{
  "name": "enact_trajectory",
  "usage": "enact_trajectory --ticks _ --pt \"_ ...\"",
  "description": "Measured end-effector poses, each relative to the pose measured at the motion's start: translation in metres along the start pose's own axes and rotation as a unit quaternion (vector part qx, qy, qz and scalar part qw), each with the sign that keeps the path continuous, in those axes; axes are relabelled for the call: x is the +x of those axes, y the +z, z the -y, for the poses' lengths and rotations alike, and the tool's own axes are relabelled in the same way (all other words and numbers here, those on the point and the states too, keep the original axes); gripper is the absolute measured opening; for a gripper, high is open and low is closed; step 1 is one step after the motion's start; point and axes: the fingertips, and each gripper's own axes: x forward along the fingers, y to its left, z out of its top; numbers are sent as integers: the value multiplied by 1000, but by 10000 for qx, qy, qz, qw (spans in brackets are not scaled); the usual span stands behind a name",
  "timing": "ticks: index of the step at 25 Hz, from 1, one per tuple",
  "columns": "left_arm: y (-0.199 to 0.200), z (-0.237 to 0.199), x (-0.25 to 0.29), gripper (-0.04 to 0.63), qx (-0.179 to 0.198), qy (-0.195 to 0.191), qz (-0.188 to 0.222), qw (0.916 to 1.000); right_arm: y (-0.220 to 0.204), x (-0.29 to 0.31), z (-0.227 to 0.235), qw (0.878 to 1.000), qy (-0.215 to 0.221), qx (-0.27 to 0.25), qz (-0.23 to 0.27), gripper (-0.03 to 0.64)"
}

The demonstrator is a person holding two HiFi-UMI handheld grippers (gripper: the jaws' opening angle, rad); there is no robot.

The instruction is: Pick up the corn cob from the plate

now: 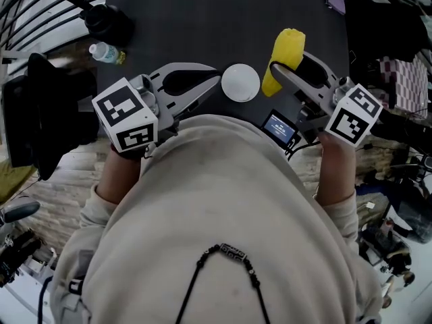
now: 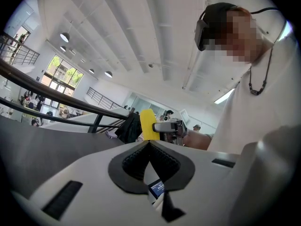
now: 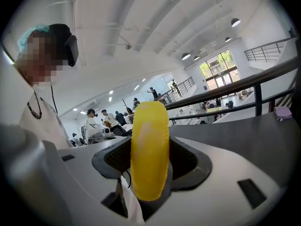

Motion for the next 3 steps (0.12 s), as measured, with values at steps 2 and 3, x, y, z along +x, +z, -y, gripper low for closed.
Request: enact_trajectory --ticks 2,3 --pt "0 0 -1 6 -30 10 40 10000 0 0 2 10000 -20 13 6 255" --pt "0 0 -1 6 -46 15 62 10000 0 0 2 10000 -31 20 10 255"
